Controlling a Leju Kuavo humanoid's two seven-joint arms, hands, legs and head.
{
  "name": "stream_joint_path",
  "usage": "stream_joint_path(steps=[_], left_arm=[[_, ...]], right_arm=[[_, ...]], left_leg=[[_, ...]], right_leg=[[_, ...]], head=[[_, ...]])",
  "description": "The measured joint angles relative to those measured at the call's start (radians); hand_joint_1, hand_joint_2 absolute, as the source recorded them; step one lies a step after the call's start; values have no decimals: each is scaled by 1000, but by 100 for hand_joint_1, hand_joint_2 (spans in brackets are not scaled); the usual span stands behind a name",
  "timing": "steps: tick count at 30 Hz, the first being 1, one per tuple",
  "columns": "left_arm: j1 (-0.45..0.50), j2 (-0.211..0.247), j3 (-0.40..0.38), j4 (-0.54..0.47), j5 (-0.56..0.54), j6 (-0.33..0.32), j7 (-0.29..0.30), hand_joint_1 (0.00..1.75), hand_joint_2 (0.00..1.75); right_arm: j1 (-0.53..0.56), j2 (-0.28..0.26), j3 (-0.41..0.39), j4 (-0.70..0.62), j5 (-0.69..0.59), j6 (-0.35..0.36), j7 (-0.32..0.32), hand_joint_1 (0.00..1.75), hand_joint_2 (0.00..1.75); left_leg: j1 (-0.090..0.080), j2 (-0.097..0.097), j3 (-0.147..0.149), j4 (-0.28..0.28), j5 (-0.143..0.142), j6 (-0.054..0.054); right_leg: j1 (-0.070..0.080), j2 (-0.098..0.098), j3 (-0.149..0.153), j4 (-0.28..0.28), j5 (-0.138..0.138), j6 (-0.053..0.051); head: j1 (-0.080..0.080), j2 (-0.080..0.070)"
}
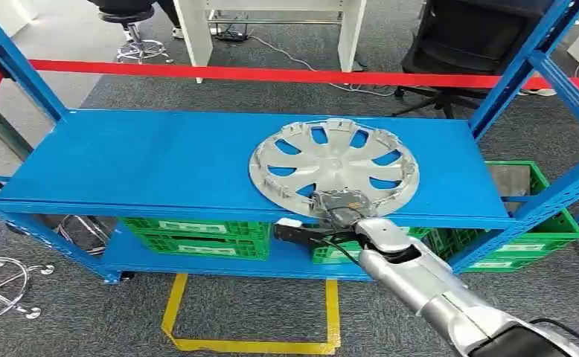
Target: Take the parts from the cabinet and place them on the table.
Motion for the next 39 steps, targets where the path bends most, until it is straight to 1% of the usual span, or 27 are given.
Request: stream_joint_path(steps=[2, 4, 8, 9, 10, 11, 12, 14, 15, 17, 19, 23, 26, 28, 34, 37, 39], left_arm=[[0, 0, 2, 0, -3, -12, 0, 0, 0], [0, 0, 3, 0, -3, -14, -5, 0, 0], [1, -1, 9, 0, -2, -15, -15, 0, 0], [1, -3, 10, 0, -1, -8, -16, 0, 0], [1, -6, 13, 0, -1, 4, -17, 0, 0], [1, -13, 18, 0, -3, 21, -16, 0, 0], [0, -17, 22, 0, -5, 30, -15, 0, 0], [-1, -26, 26, 0, -12, 40, -10, 0, 0], [-1, -29, 27, 0, -17, 44, -9, 0, 0], [1, -36, 27, 0, -28, 54, -10, 0, 0], [4, -41, 28, 0, -37, 64, -12, 0, 0], [0, -50, 30, 0, -52, 71, -12, 0, 0], [-3, -55, 33, 0, -59, 79, -12, 0, 0], [-6, -56, 33, 0, -61, 80, -12, 0, 0], [-15, -60, 34, 0, -67, 81, -12, 0, 0], [-14, -61, 34, 0, -69, 81, -12, 0, 0], [-13, -61, 34, 0, -74, 82, -12, 0, 0]], right_arm=[[-3, 0, 0, -12, -16, -9, -6, 175, 175], [0, 0, 1, -33, -25, -43, -9, 175, 175], [9, 0, 1, -64, -21, -79, -9, 175, 175], [16, 0, 1, -76, -6, -113, -10, 175, 175], [28, 0, 1, -96, 17, -167, -12, 175, 175], [45, 1, 1, -129, 53, -236, -11, 175, 175], [57, 3, 1, -158, 81, -268, -6, 175, 175], [66, 9, 0, -214, 124, -294, -2, 175, 175], [78, 9, -1, -236, 147, -318, -2, 175, 175], [106, 10, -9, -284, 217, -413, -15, 175, 175], [130, 15, -16, -335, 277, -487, -26, 175, 175], [149, 24, -25, -452, 362, -576, -45, 175, 175], [164, 25, -35, -534, 414, -602, -62, 175, 175], [172, 25, -38, -583, 428, -602, -71, 175, 175], [181, 28, -43, -652, 434, -603, -72, 175, 175], [188, 29, -50, -677, 434, -603, -104, 175, 175], [197, 31, -59, -710, 434, -603, -148, 175, 175]], left_leg=[[0, 0, 0, 0, 0, 0], [0, 0, 0, 0, 0, 0], [0, 0, -1, 0, 0, 0], [0, 0, -1, 0, 0, 0], [0, -1, -1, 0, 0, 0], [0, -1, -2, 0, 0, 0], [0, -1, -2, 0, 0, 0], [0, 0, -2, 0, 0, 0], [0, -1, -2, 0, 0, 0], [0, -3, -4, 0, 0, 0], [0, -3, -5, 0, 0, 0], [0, -3, -6, 0, 0, 0], [0, -3, -6, 0, 0, 0], [0, -3, -6, 0, 0, 0], [0, -3, -6, 0, 0, 0], [0, -3, -6, 0, 0, 0], [0, -3, -6, 0, 0, 0]], right_leg=[[0, 0, 0, 0, 0, 0], [0, 0, 0, 0, 0, 0], [0, 0, 0, 0, 0, 0], [0, 0, -1, 0, 0, 0], [0, -1, -1, 0, 0, 0], [0, -1, -1, 0, 0, 0], [0, 0, -2, 0, 0, 0], [0, 1, -3, 0, 0, 0], [0, -1, -3, 0, 0, 0], [0, -3, -3, 0, 0, 0], [0, -3, -5, 0, 0, 0], [0, -3, -5, 0, 0, 0], [0, -3, -5, 0, 0, 0], [0, -3, -5, 0, 0, 0], [0, -3, -5, 0, 0, 0], [0, -3, -5, 0, 0, 0], [0, -3, -5, 0, 0, 0]], head=[[0, 0], [0, 0], [0, 0], [0, 0], [0, 0], [0, 0], [0, 0], [-1, 0], [0, 0], [0, 0], [0, 0], [0, 0], [0, 0], [0, 0], [0, 0], [0, 0], [0, 0]])
